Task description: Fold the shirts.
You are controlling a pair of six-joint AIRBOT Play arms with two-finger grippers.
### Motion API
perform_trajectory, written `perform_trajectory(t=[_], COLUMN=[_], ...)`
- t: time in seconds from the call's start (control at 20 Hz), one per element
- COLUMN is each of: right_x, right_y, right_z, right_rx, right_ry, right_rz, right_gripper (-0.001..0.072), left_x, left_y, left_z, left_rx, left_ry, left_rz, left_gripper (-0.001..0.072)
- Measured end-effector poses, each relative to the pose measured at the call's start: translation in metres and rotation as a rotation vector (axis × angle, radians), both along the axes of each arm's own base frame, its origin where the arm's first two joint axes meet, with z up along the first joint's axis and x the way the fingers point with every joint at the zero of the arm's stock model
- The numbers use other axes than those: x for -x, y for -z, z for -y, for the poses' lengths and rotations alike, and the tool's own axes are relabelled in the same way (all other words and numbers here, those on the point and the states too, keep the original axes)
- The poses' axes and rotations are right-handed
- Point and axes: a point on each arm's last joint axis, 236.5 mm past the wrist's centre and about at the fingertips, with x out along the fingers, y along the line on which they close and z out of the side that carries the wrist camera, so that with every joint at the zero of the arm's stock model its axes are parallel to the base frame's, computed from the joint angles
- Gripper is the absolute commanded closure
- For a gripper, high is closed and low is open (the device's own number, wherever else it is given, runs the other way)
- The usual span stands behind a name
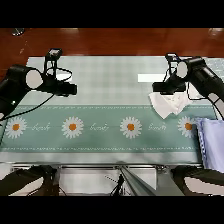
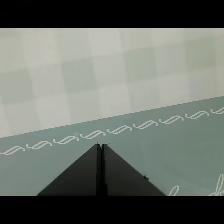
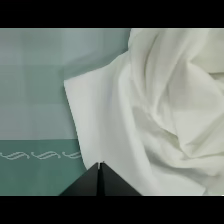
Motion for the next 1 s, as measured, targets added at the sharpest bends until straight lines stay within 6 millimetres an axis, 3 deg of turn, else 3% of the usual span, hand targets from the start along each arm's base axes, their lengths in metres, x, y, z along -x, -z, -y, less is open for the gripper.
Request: perform_trajectory(t=[0.75, 0.9, 0.95, 1.0], right_x=[0.0, -0.009, -0.017, -0.025], right_y=[0.0, -0.003, -0.005, -0.008], right_z=[0.0, -0.002, -0.002, -0.001], right_rx=[0.0, -0.006, -0.006, -0.001], right_ry=[0.0, -0.004, -0.009, -0.014], right_rz=[0.0, 0.041, 0.075, 0.11], right_gripper=[0.0677, 0.0676, 0.0648, 0.0344], left_x=[0.0, -0.004, -0.005, -0.01], left_y=[0.0, -0.002, -0.002, -0.005], left_z=[0.0, 0.001, 0.001, 0.002], left_rx=[0.0, 0.005, 0.007, 0.013], left_ry=[0.0, -0.001, -0.001, -0.002], left_rz=[0.0, 0.017, 0.025, 0.045], left_gripper=[0.0683, 0.0682, 0.0663, 0.0434])
